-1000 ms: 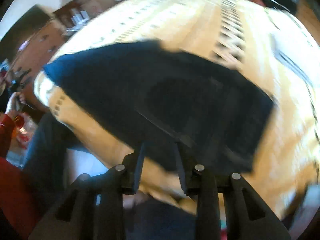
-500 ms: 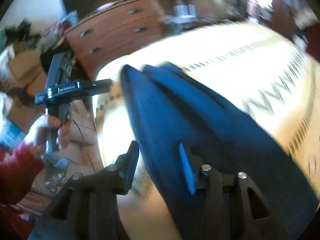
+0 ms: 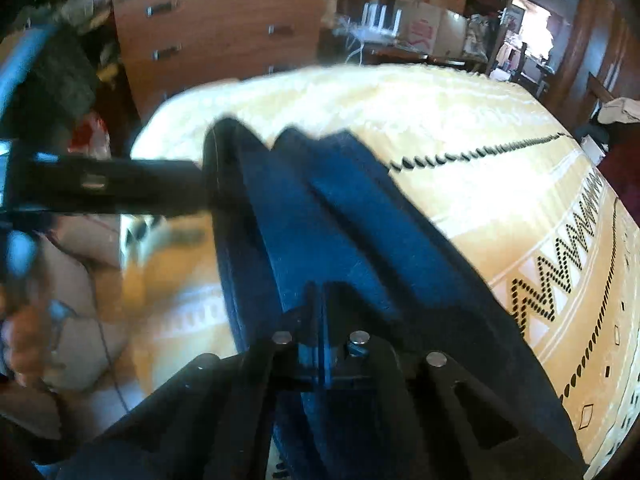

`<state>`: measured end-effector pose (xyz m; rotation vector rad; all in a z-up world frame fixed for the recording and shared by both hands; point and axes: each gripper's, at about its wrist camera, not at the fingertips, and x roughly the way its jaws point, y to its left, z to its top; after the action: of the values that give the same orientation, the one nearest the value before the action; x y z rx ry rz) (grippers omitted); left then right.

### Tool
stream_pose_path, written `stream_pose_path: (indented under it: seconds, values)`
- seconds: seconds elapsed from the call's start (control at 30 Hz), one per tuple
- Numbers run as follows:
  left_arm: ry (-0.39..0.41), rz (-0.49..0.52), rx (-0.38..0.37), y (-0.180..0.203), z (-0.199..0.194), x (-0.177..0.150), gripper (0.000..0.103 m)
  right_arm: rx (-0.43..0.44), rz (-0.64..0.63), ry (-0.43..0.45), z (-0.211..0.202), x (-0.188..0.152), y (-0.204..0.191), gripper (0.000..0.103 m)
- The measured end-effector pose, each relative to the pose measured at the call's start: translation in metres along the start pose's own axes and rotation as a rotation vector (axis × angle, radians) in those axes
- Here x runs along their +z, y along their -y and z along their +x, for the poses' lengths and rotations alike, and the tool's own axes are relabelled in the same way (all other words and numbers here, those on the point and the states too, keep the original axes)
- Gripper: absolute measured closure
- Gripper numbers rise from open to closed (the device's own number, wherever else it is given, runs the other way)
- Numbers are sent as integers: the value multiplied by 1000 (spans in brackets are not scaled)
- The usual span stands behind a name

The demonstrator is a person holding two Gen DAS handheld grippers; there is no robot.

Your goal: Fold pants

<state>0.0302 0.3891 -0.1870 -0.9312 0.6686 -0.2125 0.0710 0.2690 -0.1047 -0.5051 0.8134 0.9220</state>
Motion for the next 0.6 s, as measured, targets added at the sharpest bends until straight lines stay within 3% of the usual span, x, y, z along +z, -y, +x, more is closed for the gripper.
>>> stream_pose_path:
  seconds: [0.1, 0.13, 0.17, 0.2, 0.3, 0.37, 0.5, 0.6]
  values:
    - [20, -14, 11, 2, -8, 1, 33, 26, -20, -19, -5, -1, -7, 100]
    - [39, -20, 14, 1, -15, 0, 33, 23, -29, -11, -5, -1, -10, 87]
    - [48, -20, 19, 0, -19, 0, 33, 23, -37, -5, -5, -2, -11, 59]
    - [56, -20, 26, -1, -24, -1, 33, 25, -49, 7, -4, -4, -14, 51]
    - [77, -31, 33, -6, -37, -3, 33, -2, -110, 4, 11, -2, -24, 53]
    - [96, -47, 36, -10, -40, -4, 33, -28, -135, 14, 21, 0, -30, 64]
    - [124, -59, 29, -13, -44, -7, 33, -100, -194, 64, 38, 8, -43, 64]
    - [92, -39, 24, -8, -36, -10, 33, -145, -238, 33, 57, 7, -51, 61]
